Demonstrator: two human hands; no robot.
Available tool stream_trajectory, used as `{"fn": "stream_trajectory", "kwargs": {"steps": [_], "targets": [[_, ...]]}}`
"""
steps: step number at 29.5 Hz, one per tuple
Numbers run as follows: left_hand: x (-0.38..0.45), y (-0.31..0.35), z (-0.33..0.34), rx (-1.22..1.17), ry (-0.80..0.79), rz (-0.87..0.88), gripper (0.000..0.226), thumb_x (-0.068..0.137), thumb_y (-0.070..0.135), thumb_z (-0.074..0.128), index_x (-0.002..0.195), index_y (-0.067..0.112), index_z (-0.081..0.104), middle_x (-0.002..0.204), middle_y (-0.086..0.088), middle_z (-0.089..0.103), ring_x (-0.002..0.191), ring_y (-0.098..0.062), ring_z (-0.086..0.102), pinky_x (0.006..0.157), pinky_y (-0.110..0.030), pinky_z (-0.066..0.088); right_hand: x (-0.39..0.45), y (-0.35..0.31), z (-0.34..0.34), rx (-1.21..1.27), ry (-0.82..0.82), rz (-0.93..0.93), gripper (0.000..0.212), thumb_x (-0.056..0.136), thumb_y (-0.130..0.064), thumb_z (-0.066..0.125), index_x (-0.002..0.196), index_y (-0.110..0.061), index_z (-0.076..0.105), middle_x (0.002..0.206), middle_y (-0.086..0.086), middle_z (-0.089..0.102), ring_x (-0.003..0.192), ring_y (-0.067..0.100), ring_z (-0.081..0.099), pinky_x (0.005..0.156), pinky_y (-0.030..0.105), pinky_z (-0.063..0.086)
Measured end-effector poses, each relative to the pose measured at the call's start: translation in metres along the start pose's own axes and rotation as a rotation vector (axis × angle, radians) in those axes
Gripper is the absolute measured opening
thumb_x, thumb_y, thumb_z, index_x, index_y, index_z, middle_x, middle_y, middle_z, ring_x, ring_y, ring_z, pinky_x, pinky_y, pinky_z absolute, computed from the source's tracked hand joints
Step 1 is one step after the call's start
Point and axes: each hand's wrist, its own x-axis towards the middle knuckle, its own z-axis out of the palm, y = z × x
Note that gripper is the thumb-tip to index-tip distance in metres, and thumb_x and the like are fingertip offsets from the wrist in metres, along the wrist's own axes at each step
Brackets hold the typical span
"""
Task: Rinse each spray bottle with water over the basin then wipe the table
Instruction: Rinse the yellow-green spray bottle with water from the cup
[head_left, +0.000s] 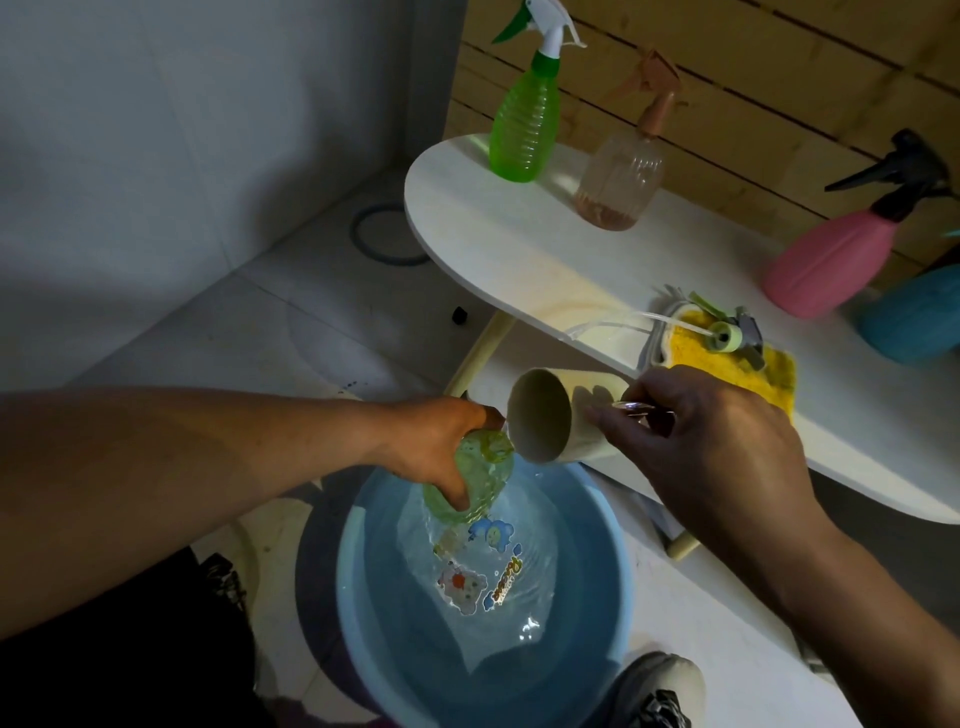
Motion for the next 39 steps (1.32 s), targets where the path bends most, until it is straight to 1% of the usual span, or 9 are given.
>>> {"fn": "stream_trajectory", "kwargs": {"steps": [5,9,13,19,22,30,32,35,39], "targets": [[0.002,-0.002,0.001,0.006,-0.013,-0.004,0.095,0.067,0.035,0.095,0.147,0.028,0.045,0.135,0.008,0.060,0.119,-0.015,0.060,0.100,-0.035,0.055,-0.002,-0.003,-0.001,-0.022,0.035,-0.032,0.029,0.089,-0.058,0.062,0.079,-0.031,0.066,0.070,-0.012,0.054,0.061,0.015,0.052,0.053,0.026,0.030],[0.002,-0.002,0.001,0.004,-0.020,-0.001,0.089,0.067,0.032,0.096,0.143,0.029,0.049,0.124,0.010,0.063,0.109,-0.013,0.063,0.093,-0.030,0.057,-0.003,-0.002,0.000,-0.056,0.061,-0.058,0.030,0.089,-0.057,0.063,0.079,-0.029,0.067,0.072,-0.009,0.059,0.063,0.019,0.055,0.053,0.029,0.039],[0.004,-0.003,0.003,0.028,-0.020,-0.005,0.095,0.066,0.036,0.096,0.146,0.030,0.046,0.125,0.011,0.062,0.110,-0.013,0.062,0.090,-0.025,0.054,-0.004,-0.003,0.001,-0.075,0.075,-0.089,0.029,0.090,-0.054,0.064,0.080,-0.028,0.067,0.073,-0.008,0.058,0.064,0.019,0.055,0.052,0.032,0.044],[0.005,-0.004,0.003,0.046,-0.009,0.005,0.086,0.065,0.037,0.096,0.139,0.032,0.052,0.122,0.014,0.061,0.112,-0.013,0.061,0.090,-0.028,0.054,-0.005,-0.005,0.000,-0.117,0.086,-0.139,0.027,0.093,-0.052,0.064,0.083,-0.028,0.068,0.076,-0.009,0.060,0.067,0.018,0.057,0.050,0.034,0.046],[0.005,-0.005,0.003,0.034,-0.008,0.007,0.087,0.066,0.036,0.096,0.140,0.034,0.050,0.118,0.018,0.057,0.112,-0.011,0.059,0.088,-0.023,0.050,-0.005,-0.005,-0.001,-0.150,0.098,-0.175,0.027,0.094,-0.051,0.062,0.085,-0.026,0.069,0.076,-0.007,0.060,0.067,0.019,0.057,0.049,0.032,0.046],[0.005,-0.003,0.003,0.061,-0.002,0.024,0.085,0.068,0.036,0.094,0.140,0.031,0.049,0.117,0.018,0.051,0.108,-0.009,0.054,0.084,-0.021,0.045,-0.009,-0.007,-0.002,-0.238,0.134,-0.261,0.025,0.095,-0.046,0.065,0.085,-0.023,0.069,0.075,-0.004,0.058,0.068,0.023,0.057,0.046,0.026,0.036],[0.004,-0.001,0.002,0.059,-0.005,0.020,0.087,0.070,0.036,0.094,0.143,0.030,0.047,0.120,0.018,0.049,0.110,-0.008,0.051,0.087,-0.021,0.045,-0.009,-0.007,-0.001,-0.258,0.146,-0.293,0.022,0.094,-0.043,0.068,0.086,-0.023,0.070,0.076,-0.003,0.059,0.067,0.024,0.058,0.047,0.025,0.034],[0.002,0.000,0.002,0.037,-0.005,0.007,0.084,0.070,0.036,0.094,0.141,0.030,0.049,0.123,0.016,0.051,0.116,-0.012,0.055,0.093,-0.026,0.051,-0.010,-0.006,0.000,-0.287,0.156,-0.346,0.023,0.098,-0.042,0.065,0.087,-0.022,0.069,0.078,-0.001,0.060,0.067,0.024,0.057,0.048,0.026,0.031],[0.000,0.003,0.001,0.023,-0.006,0.010,0.084,0.072,0.034,0.093,0.143,0.029,0.048,0.123,0.016,0.050,0.114,-0.008,0.051,0.096,-0.025,0.048,-0.013,-0.006,0.001,-0.315,0.179,-0.404,0.026,0.099,-0.042,0.061,0.086,-0.021,0.068,0.080,-0.001,0.059,0.067,0.024,0.057,0.051,0.026,0.027]]}}
